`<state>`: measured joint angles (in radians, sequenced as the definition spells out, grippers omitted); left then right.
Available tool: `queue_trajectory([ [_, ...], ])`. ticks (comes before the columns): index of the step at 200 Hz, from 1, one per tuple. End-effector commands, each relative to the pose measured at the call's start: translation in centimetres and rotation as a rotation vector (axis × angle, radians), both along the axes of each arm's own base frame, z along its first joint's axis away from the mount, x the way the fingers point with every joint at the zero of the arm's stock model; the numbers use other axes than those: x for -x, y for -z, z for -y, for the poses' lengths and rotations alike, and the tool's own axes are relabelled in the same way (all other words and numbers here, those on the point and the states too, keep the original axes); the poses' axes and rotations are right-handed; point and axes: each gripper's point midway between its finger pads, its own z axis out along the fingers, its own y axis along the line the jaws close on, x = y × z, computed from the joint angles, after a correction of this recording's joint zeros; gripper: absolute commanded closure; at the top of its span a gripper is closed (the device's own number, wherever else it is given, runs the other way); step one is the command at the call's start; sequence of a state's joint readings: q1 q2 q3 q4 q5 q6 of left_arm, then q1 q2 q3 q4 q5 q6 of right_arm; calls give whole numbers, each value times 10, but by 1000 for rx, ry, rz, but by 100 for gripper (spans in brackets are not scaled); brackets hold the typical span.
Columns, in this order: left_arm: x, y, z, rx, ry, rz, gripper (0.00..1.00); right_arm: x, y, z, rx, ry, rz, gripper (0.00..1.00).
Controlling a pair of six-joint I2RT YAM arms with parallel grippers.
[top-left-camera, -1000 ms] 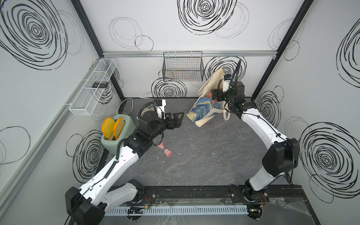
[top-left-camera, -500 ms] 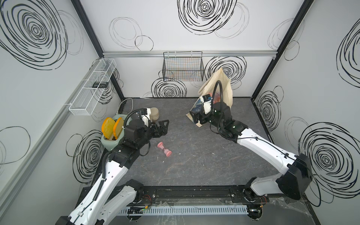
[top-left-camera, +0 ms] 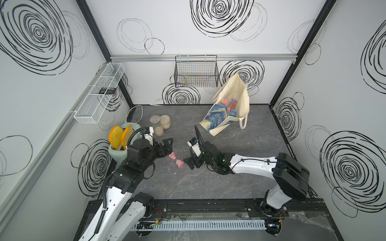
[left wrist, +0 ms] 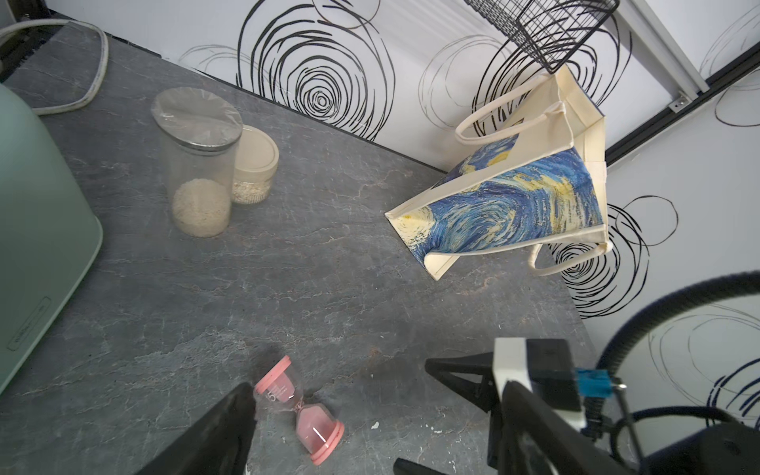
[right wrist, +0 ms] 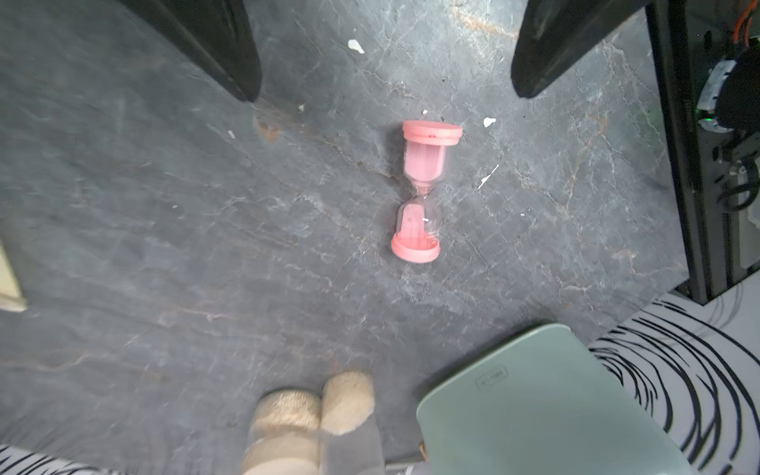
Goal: Put the hourglass into the canvas bag
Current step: Pick up the hourglass from the center of the board.
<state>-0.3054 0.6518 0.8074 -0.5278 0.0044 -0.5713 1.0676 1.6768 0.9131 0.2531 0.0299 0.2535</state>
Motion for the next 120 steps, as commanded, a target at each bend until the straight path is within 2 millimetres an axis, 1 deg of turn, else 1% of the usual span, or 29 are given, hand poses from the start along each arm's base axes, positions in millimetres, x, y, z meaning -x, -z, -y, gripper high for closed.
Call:
queue_trajectory([
  [1, 2, 6, -11, -2, -58, -12, 4, 7, 4, -16, -59, -12, 6, 1],
  [14, 4, 6, -13, -3, -66, -5, 4, 9, 15, -21, -49, -21, 2, 2],
  [38, 6, 8, -17, -2, -86, -2, 4, 14, 34, -33, -29, -59, -17, 6],
  [77, 8, 12, -19, -4, -90, -11, 4, 15, 52, -46, -16, -80, -16, 11],
  [92, 8, 14, -19, -5, -93, -12, 4, 12, 61, -48, 5, -71, -15, 13],
  [120, 7, 14, -21, -3, -101, -4, 4, 8, 69, -52, 15, -76, 1, 17],
])
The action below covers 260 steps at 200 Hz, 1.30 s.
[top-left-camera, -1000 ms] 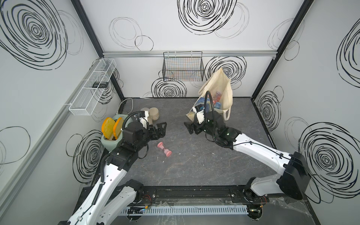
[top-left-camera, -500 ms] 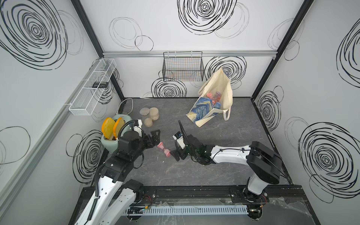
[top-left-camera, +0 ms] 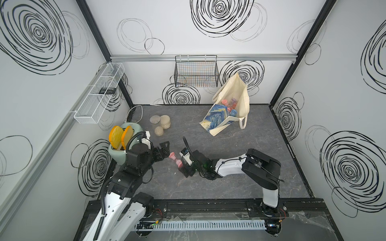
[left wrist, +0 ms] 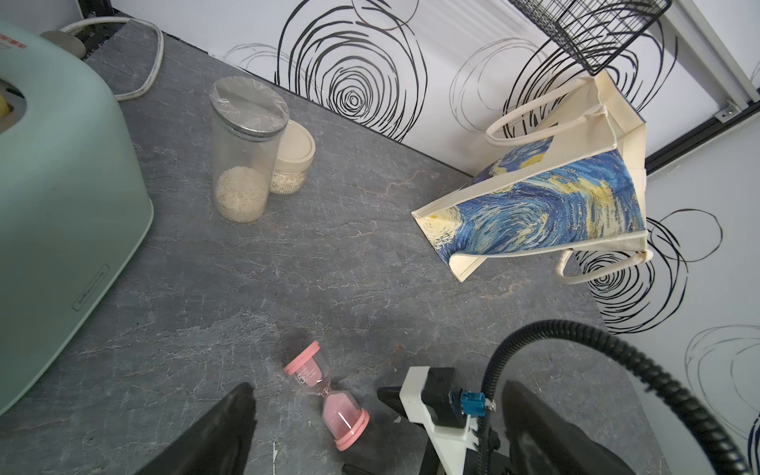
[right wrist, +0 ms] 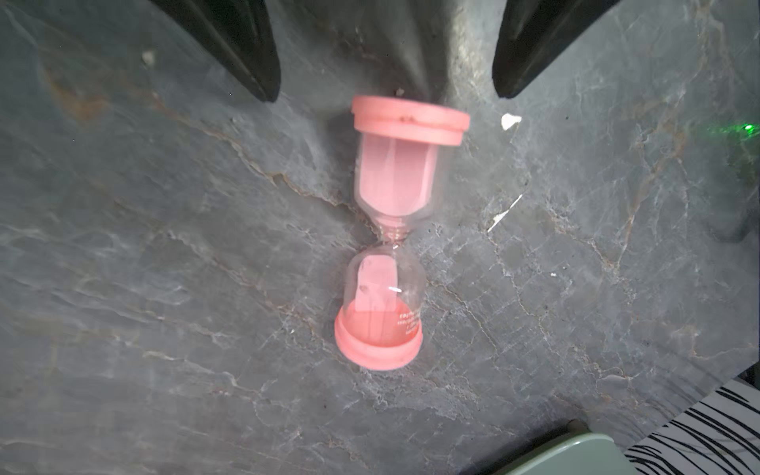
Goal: Put the hourglass into the canvas bag
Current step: Pick up the hourglass from the center of the board.
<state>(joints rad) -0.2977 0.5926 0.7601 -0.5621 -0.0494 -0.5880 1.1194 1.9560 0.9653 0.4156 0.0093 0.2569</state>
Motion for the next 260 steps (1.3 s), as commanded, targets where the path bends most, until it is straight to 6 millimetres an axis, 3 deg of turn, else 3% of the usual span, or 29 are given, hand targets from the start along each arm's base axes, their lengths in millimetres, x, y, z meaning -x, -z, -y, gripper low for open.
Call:
queue_trajectory([
  [1, -2, -1, -6, 12, -36, 15, 4, -4, -7, -14, -36, -10, 42, 17],
  [58, -3, 0, -6, 12, -40, 18, 4, -18, 15, -15, 29, 47, 48, 25],
  [113, -5, 2, -6, 11, -35, 16, 4, -21, 31, 3, 89, 82, 76, 33],
  [211, -7, -1, -4, 20, -32, 22, 4, -23, 18, -8, 57, 50, 106, 46],
  [260, -9, -4, -4, 24, -31, 29, 4, -23, 2, -12, 21, 35, 123, 52],
])
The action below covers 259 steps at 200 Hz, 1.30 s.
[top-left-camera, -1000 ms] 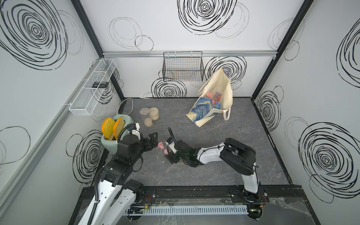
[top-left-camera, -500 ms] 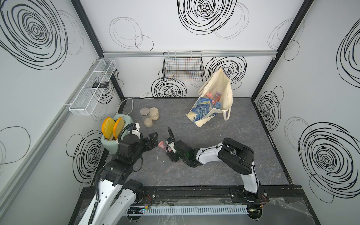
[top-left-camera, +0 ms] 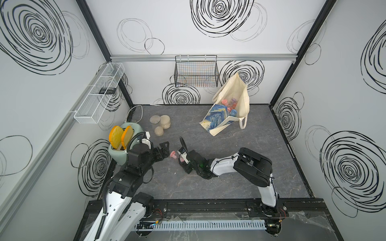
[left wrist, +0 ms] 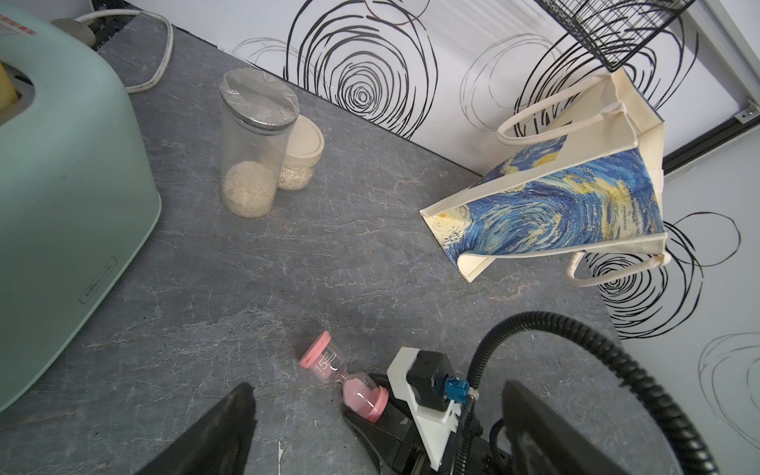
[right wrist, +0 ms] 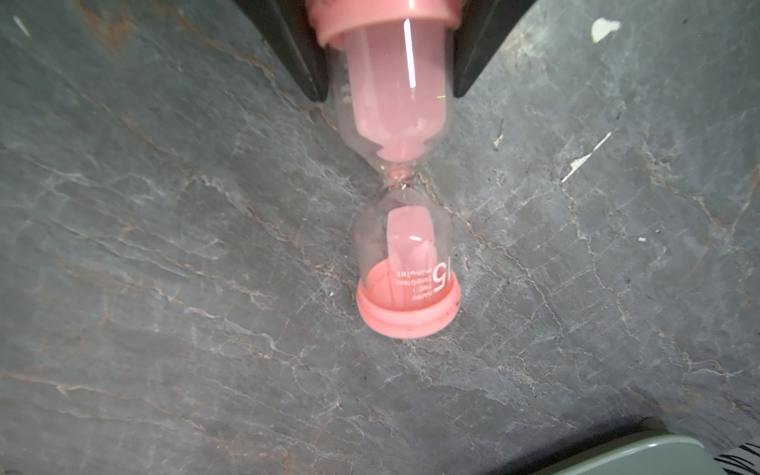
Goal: Put the hourglass into the canvas bag
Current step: Pick up the hourglass from the center of the board.
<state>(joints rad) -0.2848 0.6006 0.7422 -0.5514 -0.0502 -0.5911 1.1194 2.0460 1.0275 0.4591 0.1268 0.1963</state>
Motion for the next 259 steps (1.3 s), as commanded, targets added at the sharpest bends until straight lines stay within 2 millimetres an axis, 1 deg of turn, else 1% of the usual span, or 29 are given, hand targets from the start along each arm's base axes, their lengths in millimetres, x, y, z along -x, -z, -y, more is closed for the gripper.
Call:
queue_trajectory([
  [1, -6, -11, -1, 26, -16, 45, 4, 3, -10, -5, -19, -23, 11, 52],
  [46, -6, -14, -2, 25, -18, 53, 4, -2, -21, -4, -55, -29, 2, 57],
  [86, -6, -15, -2, 23, -19, 58, 4, -3, -36, -2, -105, -46, -5, 63],
  [116, -5, -17, -3, 23, -20, 62, 4, -6, -40, 0, -119, -46, -15, 66],
  [137, -5, -21, -3, 25, -20, 68, 4, -6, -52, 3, -148, -51, -20, 67],
  [153, -5, -30, -3, 28, -18, 86, 4, -9, -70, 7, -186, -44, -20, 68],
  [162, -6, -35, -3, 30, -16, 99, 4, -12, -83, 12, -214, -43, -21, 68],
  [171, -6, -40, -2, 30, -13, 110, 4, -19, -95, 19, -229, -18, -13, 69],
  [192, -8, -59, -1, 30, -5, 149, 4, -32, -129, 36, -261, 23, 15, 69],
  [207, -10, -73, 1, 37, 7, 179, 4, -43, -152, 52, -275, 67, 48, 69],
  [212, -11, -78, 2, 40, 12, 190, 4, -48, -163, 58, -286, 84, 63, 69],
  [222, -13, -87, 5, 50, 24, 211, 4, -57, -178, 70, -289, 119, 77, 69],
  [237, -17, -97, 10, 69, 44, 236, 4, -71, -198, 89, -280, 175, 115, 69],
  [259, -24, -109, 20, 101, 84, 264, 4, -94, -235, 122, -278, 272, 210, 69],
])
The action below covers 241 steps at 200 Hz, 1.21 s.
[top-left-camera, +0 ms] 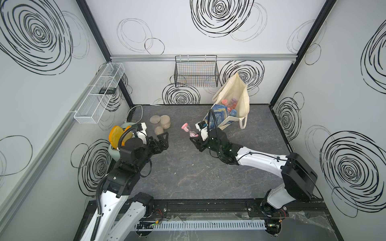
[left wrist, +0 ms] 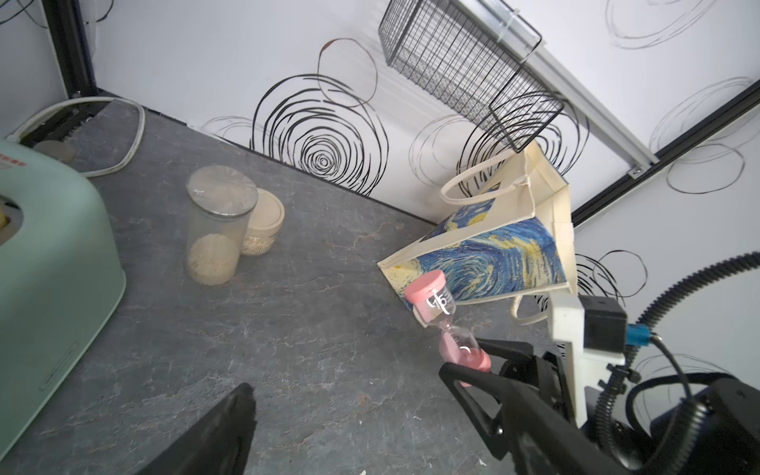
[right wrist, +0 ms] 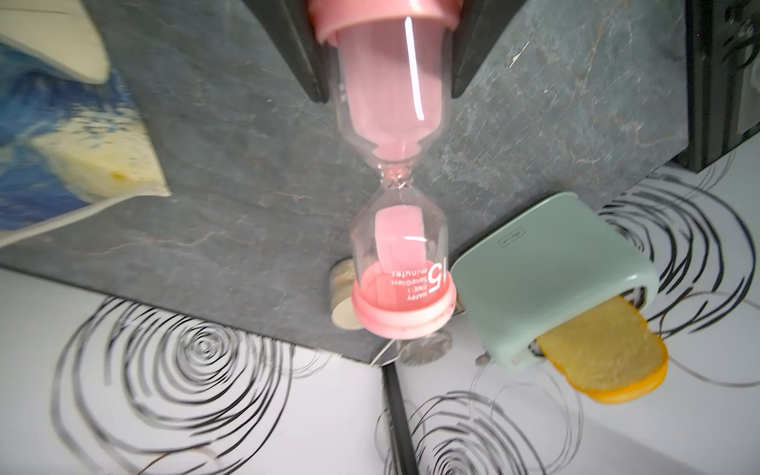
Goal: Put the hourglass into the canvas bag
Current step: Pick up the hourglass from the center of the board, then place the hourglass in the canvas bag.
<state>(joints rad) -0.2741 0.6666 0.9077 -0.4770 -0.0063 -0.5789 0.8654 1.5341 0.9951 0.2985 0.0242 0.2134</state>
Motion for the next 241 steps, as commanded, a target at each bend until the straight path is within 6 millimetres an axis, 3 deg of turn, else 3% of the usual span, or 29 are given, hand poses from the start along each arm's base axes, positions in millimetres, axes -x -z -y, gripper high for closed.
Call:
queue_trajectory([
  [1, -9, -33, 12, 46, 52, 99, 4, -22, -37, 35, 23, 121, 73, 69],
  [26, -18, -41, 25, 72, 111, 111, 4, -46, -77, 78, 13, 228, 127, 69],
  [51, -27, -46, 37, 86, 157, 120, 4, -72, -104, 123, 13, 335, 142, 70],
  [86, -35, -53, 55, 108, 215, 139, 4, -107, -115, 183, 42, 501, 133, 71],
  [110, -41, -50, 69, 107, 247, 132, 4, -129, -109, 214, 43, 575, 116, 72],
  [162, -46, -40, 104, 87, 326, 104, 4, -179, -73, 235, 92, 619, -2, 72],
  [241, -55, -14, 141, 52, 403, 39, 4, -229, -14, 233, 196, 619, -115, 72],
])
